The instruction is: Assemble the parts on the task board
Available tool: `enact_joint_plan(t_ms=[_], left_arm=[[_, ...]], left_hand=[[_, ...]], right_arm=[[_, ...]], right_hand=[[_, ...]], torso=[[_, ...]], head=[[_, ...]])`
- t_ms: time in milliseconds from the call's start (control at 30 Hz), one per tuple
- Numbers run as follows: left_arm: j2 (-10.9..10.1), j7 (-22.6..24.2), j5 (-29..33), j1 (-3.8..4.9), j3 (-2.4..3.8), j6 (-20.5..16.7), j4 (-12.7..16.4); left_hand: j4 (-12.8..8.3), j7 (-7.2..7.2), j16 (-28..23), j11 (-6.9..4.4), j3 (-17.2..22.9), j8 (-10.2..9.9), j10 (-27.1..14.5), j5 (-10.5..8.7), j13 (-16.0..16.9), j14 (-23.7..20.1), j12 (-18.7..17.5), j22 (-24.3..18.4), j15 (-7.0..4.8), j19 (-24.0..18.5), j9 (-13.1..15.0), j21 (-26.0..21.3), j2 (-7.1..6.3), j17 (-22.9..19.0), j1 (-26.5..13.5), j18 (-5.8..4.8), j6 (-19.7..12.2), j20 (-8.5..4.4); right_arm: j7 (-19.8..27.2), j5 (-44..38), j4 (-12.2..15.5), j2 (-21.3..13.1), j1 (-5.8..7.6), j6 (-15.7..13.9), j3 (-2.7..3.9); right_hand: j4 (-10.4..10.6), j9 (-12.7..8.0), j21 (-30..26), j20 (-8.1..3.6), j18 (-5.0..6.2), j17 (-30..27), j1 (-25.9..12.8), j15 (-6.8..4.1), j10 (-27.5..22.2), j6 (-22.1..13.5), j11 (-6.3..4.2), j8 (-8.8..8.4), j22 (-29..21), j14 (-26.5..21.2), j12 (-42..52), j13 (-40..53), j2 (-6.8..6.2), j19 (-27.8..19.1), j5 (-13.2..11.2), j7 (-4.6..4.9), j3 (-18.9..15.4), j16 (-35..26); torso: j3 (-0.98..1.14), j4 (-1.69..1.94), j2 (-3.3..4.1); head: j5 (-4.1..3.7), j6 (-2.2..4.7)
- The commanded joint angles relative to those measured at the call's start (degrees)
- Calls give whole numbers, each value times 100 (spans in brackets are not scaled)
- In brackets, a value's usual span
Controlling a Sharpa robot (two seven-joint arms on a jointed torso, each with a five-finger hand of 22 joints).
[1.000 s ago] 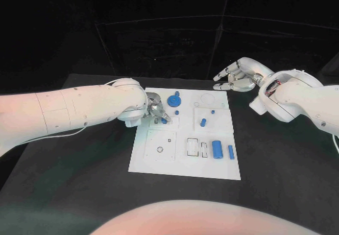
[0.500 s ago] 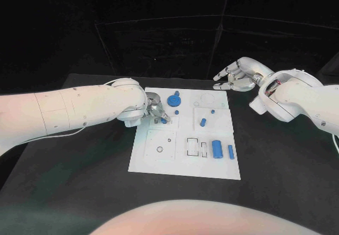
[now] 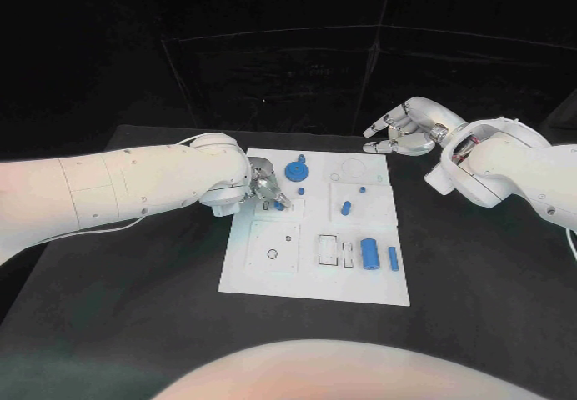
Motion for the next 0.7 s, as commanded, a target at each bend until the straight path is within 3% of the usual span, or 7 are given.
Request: enact_joint_plan(t_ms=[33, 700], left_arm=[[6, -39, -37, 6, 3, -13, 0], [21, -40, -37, 6, 3, -16, -43]], left_hand=[[32, 4, 18, -5, -143, 14, 32, -30, 9, 606, 30, 217, -45, 123, -1, 22, -17, 1510, -79, -82, 43, -26], [134, 7, 18, -2, -634, 0, 27, -39, 4, 606, 16, 224, -46, 125, -7, 17, -35, 1510, -134, -82, 64, -30]], right_arm=[[27, 10, 9, -2, 11, 22, 4], [24, 10, 23, -16, 11, 18, 4]], right_hand=[[-2, -7, -37, -2, 47, -6, -43, -51, -33, 44, 5, 36, -9, 233, -24, -8, 2, -53, -5, -10, -26, -37], [0, -7, -39, -2, 48, -16, -49, -52, -30, 44, 5, 37, -14, 231, -25, -11, 1, -56, -5, -10, -28, -43]], torso=[[1, -3, 2], [1, -2, 1]], head=[[-3, 1], [-11, 9]])
